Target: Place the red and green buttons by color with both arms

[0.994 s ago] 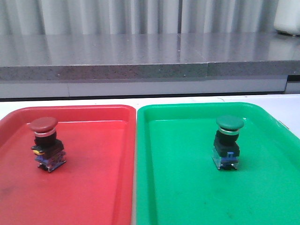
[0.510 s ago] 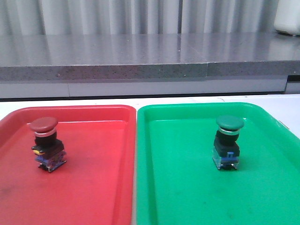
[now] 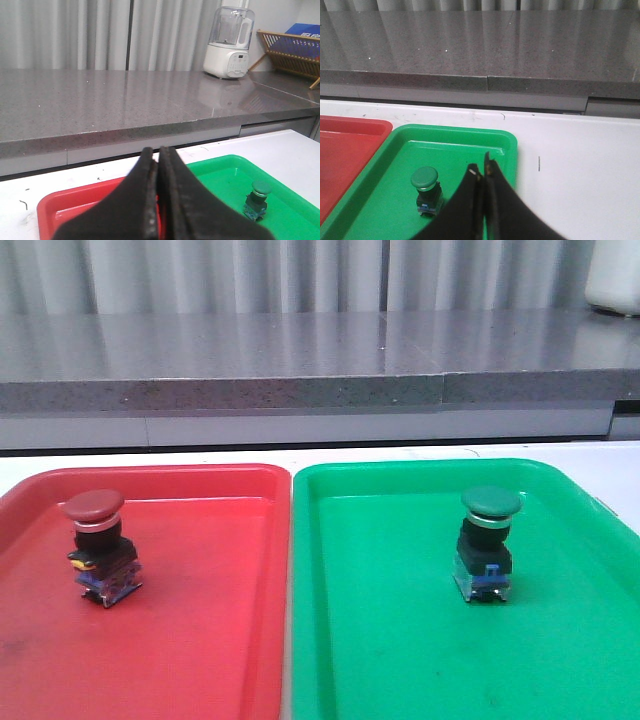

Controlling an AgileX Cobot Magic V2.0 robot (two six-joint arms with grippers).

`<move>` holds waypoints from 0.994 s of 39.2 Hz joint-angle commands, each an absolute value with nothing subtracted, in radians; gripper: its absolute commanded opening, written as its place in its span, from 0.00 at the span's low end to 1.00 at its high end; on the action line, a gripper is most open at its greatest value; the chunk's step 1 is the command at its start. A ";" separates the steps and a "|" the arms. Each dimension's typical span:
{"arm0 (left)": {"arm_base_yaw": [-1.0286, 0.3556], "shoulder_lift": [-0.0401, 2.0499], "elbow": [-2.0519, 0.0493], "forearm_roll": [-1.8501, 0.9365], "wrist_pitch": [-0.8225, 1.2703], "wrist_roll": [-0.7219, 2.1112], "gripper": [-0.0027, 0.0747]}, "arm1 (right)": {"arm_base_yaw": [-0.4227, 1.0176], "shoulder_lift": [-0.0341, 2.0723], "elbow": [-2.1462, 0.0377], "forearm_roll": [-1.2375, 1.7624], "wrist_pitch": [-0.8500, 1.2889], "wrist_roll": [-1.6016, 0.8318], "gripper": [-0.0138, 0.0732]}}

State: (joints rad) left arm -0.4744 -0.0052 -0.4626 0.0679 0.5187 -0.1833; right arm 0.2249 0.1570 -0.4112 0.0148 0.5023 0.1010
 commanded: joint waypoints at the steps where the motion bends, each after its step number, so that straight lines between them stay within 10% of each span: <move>1: -0.483 0.006 -0.487 0.061 0.442 -0.192 0.01 | 0.218 0.166 -0.435 0.000 0.416 0.091 0.09; 29: -0.474 -0.023 -0.358 -0.034 0.414 -0.069 0.01 | 0.218 0.167 -0.435 0.000 0.416 0.091 0.09; 39: -0.254 -0.023 -0.186 -0.046 0.229 -0.069 0.01 | 0.218 0.167 -0.435 0.000 0.416 0.091 0.09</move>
State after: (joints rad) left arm -0.3308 -0.0052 -0.2106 -0.0291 0.3801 -0.0717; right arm 0.2249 0.1546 -0.4112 0.0126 0.5023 0.1010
